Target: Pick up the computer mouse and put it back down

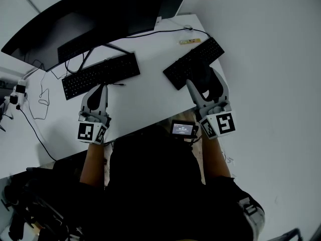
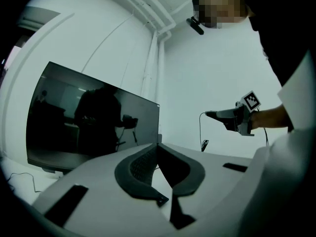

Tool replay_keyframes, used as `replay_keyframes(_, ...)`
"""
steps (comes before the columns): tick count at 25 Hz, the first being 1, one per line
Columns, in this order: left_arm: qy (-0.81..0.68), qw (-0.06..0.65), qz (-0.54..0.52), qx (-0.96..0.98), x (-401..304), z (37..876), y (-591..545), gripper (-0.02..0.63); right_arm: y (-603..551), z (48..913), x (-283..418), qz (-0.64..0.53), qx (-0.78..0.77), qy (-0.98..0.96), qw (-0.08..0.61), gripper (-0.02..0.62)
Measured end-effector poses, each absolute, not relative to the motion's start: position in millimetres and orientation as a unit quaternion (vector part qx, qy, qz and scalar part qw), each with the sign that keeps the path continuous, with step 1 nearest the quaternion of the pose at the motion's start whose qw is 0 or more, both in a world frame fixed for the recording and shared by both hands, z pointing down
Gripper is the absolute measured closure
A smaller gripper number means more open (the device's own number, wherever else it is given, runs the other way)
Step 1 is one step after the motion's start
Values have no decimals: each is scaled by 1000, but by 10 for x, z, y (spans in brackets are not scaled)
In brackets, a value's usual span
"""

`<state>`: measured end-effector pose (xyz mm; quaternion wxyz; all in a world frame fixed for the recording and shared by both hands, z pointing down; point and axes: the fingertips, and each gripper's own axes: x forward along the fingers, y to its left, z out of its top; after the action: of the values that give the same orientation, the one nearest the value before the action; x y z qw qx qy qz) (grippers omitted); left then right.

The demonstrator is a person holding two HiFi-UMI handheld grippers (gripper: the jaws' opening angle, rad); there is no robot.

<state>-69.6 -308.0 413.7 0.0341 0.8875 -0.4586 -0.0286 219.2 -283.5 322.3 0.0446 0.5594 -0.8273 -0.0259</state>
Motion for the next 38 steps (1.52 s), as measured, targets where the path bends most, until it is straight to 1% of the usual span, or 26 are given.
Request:
replay_keyframes(4, -463, 38, -44, 884, -676, 4063, -3046, 611, -2775, 3168, 2211, -27, 553, -832, 38, 276)
replay_keyframes(16, -469, 35, -37, 882, -629, 4123, -2965, 611, -2839, 3285, 2129, -8, 530, -847, 32, 276)
replay_keyframes(24, -477, 52, -30, 877, -615, 4238, -3041, 611, -3000, 3258, 2122, -9, 520, -854, 23, 276)
replay_keyframes(32, -477, 45, -27, 878, -604, 4296, -3109, 611, -3177, 3322, 1967, -5, 496, -868, 26, 276)
replay_keyframes(38, -487, 66, -24, 871, -645, 4459, -3130, 611, -3367, 3453, 1800, -1, 477, -878, 30, 276)
